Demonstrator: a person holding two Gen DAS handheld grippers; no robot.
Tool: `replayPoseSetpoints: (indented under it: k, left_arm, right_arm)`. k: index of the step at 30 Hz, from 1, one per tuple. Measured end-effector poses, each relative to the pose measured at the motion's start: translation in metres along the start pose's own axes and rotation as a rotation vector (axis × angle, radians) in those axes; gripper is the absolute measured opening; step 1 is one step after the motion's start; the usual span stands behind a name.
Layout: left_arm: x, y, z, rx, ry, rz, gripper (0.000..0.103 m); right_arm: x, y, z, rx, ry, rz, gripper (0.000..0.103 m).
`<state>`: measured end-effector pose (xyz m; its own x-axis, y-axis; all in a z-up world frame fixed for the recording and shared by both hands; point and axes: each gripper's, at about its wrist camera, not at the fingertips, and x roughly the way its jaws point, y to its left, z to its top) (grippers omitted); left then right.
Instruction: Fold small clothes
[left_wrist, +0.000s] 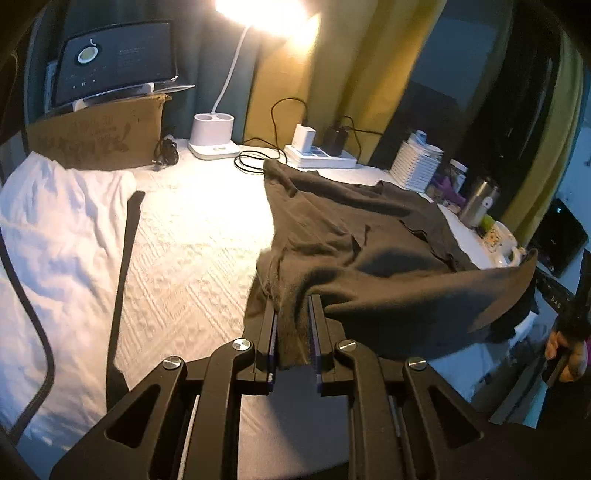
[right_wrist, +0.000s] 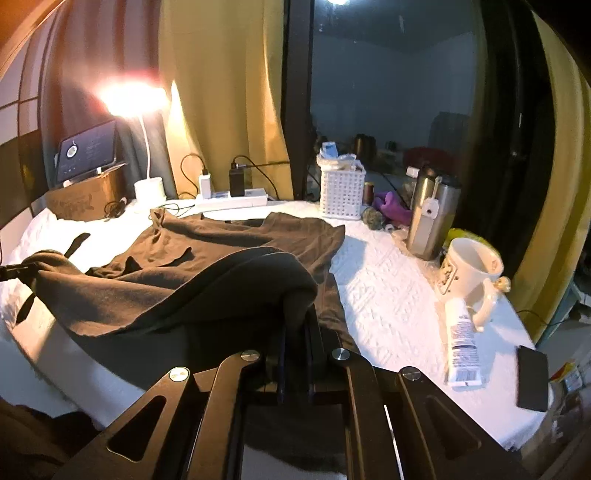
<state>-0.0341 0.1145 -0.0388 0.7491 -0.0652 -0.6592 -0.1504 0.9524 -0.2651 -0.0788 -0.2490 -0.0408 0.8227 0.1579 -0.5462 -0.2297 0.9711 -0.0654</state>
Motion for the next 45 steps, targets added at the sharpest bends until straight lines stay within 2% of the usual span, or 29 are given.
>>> replayPoseSetpoints:
  k: [5, 11, 14, 17, 19, 21, 23, 29, 36, 40, 43, 45]
  left_arm:
    - [0.021, 0.001, 0.016, 0.011, 0.019, 0.016, 0.013]
    - [0.047, 0.013, 0.036, 0.016, 0.055, 0.027, 0.013]
    - [0.050, 0.015, 0.038, 0.073, 0.090, 0.046, 0.013]
    - [0.048, 0.016, 0.028, 0.172, 0.135, 0.105, 0.015]
    - [0.048, 0.019, 0.018, 0.226, 0.169, 0.137, 0.021]
    - [0.050, 0.019, 0.006, 0.271, 0.207, 0.141, 0.040]
    - [0.051, 0.013, -0.002, 0.315, 0.226, 0.138, 0.048]
    - [0.051, -0.015, -0.013, 0.498, 0.208, 0.103, 0.051]
    - [0.074, -0.025, 0.002, 0.546, 0.203, 0.096, 0.055]
    - [0.084, -0.039, 0.004, 0.651, 0.178, 0.088, 0.055]
    - [0.091, -0.043, 0.002, 0.732, 0.203, 0.082, 0.055]
    - [0.089, -0.041, 0.003, 0.748, 0.228, 0.055, 0.055]
  right_arm:
    - [0.042, -0.007, -0.006, 0.020, 0.078, 0.003, 0.008]
    - [0.075, -0.018, -0.010, 0.044, 0.145, 0.009, 0.008]
    - [0.088, -0.022, -0.012, 0.043, 0.172, 0.000, 0.008]
    - [0.099, -0.024, -0.014, 0.047, 0.199, -0.001, 0.008]
    - [0.105, -0.025, -0.018, 0.053, 0.218, 0.000, 0.008]
    - [0.107, -0.025, -0.021, 0.055, 0.230, -0.001, 0.008]
    - [0.108, -0.025, -0.024, 0.060, 0.238, -0.001, 0.008]
    - [0.106, -0.026, -0.028, 0.075, 0.251, -0.005, 0.008]
    - [0.109, -0.027, -0.024, 0.082, 0.247, -0.010, 0.008]
    - [0.113, -0.028, -0.021, 0.087, 0.249, -0.009, 0.008]
    - [0.115, -0.028, -0.020, 0.085, 0.255, -0.010, 0.008]
    - [0.114, -0.028, -0.020, 0.087, 0.254, -0.009, 0.008]
